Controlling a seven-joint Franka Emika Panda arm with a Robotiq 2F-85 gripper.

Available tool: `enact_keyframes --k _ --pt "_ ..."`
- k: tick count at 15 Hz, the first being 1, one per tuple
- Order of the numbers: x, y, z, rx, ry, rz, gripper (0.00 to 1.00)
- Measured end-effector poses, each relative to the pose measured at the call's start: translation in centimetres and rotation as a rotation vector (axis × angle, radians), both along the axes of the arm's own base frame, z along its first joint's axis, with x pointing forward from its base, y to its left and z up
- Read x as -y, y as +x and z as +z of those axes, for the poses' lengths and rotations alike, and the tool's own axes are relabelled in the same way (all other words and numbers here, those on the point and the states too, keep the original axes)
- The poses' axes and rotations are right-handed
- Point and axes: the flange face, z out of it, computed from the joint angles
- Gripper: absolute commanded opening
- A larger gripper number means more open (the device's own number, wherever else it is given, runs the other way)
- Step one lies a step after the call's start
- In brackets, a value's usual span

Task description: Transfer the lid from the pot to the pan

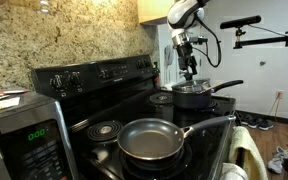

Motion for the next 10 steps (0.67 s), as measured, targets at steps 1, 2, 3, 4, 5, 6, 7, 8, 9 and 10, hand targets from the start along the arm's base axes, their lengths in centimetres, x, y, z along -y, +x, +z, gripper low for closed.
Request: enact_keyframes --k 1,2,3,4,5,6,7,8,9,10 --pt "0.1 0.1 0.0 0.005 -0.002 -0.001 1.0" --pt "0.1 0.1 0.1 0.013 -0.004 -0.001 1.0" --pt "0.2 0.2 0.1 0.022 -0.007 -0.001 1.0" --pt "0.3 0.3 0.2 0.032 -0.01 -0.002 1.0" --pt "0.5 0.5 0.3 0.044 -0.013 -0.002 1.0" --pt "0.6 0.6 0.3 0.058 -0.017 -0.003 1.0" --pt "0.8 0.8 0.4 0.073 -0.021 -0.002 1.0" --pt "0.9 0.9 0.4 0.087 -0.025 -0.002 1.0" --pt "1.1 1.0 0.3 0.099 -0.028 -0.001 1.0" --pt "1.1 1.0 0.2 0.105 -0.029 0.0 1.0"
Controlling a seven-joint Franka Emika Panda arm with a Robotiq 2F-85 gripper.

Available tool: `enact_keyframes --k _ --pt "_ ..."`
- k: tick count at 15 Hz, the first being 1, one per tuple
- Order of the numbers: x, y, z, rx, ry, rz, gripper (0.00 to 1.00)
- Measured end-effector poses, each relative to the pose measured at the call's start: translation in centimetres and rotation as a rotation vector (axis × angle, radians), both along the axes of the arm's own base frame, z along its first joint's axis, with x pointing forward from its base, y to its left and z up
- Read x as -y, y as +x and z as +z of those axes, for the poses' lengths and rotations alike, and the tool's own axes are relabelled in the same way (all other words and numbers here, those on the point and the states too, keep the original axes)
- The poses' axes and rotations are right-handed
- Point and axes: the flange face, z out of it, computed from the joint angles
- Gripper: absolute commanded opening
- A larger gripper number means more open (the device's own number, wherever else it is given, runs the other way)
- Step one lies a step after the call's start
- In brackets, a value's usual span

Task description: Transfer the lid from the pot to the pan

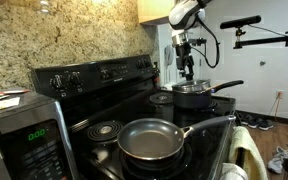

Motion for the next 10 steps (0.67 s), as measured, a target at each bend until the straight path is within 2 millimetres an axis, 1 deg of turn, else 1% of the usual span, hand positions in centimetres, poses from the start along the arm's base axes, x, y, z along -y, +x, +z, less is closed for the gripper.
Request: enact_keyframes --k 5,6,7,10 --pt "0.5 -0.6 -0.8 -0.015 0.004 -0.009 1.0" --pt "0.7 -0.8 -1.0 -0.019 0.005 -0.013 0.84" --pt "1.0 -1.0 -1.1 -0.023 0.006 -0.018 0.73" --pt "1.6 -1.4 -1.4 -0.029 0.009 -0.023 0.53"
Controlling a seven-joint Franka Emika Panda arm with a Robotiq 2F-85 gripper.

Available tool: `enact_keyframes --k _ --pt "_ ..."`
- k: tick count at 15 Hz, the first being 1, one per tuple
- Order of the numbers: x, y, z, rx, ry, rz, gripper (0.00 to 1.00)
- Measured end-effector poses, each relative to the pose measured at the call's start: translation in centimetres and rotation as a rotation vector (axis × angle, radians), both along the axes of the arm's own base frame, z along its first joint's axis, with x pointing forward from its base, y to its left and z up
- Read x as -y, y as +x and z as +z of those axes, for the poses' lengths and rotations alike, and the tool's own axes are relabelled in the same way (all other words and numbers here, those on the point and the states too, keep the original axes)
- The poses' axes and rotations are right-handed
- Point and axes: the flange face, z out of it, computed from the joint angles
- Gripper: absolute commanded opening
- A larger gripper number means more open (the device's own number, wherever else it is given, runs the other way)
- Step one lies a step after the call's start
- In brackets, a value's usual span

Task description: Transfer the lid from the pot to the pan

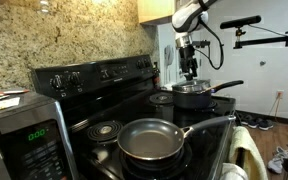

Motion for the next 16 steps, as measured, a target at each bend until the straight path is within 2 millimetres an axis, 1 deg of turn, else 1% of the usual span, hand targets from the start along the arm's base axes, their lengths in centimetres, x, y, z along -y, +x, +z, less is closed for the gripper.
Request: enact_keyframes --k 3,4,5,7,8,11,13,16 --pt "0.03 -0.27 0.12 0.001 0.003 0.004 0.34" --pt "-0.1 -0.33 0.28 0.003 0.003 0.006 0.31" --pt "-0.21 -0.43 0.15 0.0 0.005 0.008 0.3" --pt "-0.53 -0.37 0.07 -0.001 0.007 0.014 0.23" --pt "-0.7 -0.35 -0.02 -0.003 0.007 0.017 0.23" --pt "-0.69 -0.5 -0.31 -0.014 -0.004 0.024 0.16" --pt "-0.62 -0.62 -0.34 -0.018 -0.009 0.026 0.16" --pt "-0.53 -0.82 0.14 -0.015 -0.02 0.031 0.16"
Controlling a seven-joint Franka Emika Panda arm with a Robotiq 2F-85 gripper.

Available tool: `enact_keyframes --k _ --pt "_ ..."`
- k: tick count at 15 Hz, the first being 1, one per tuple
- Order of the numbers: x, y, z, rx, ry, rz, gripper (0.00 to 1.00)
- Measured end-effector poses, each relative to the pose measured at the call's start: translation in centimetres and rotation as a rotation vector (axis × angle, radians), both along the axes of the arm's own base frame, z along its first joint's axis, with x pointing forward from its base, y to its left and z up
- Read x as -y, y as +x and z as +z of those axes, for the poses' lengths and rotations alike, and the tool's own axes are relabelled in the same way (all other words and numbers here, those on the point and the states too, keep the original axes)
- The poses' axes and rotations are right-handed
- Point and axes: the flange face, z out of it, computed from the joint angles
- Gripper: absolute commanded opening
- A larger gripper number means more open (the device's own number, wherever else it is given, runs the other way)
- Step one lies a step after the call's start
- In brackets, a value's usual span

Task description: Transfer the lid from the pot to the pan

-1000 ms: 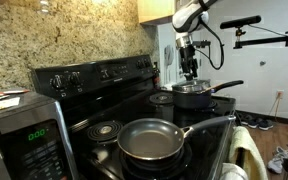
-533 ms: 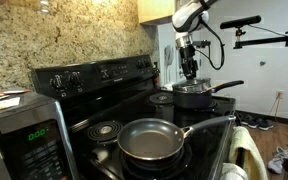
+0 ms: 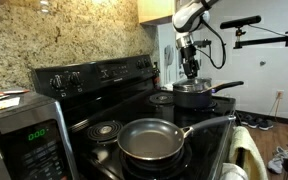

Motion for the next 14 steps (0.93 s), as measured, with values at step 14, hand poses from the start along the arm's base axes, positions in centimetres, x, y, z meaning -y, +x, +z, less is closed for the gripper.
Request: enact_keyframes --k 14 --pt "-3.0 -2.7 8.7 0.12 -0.069 0.076 0.16"
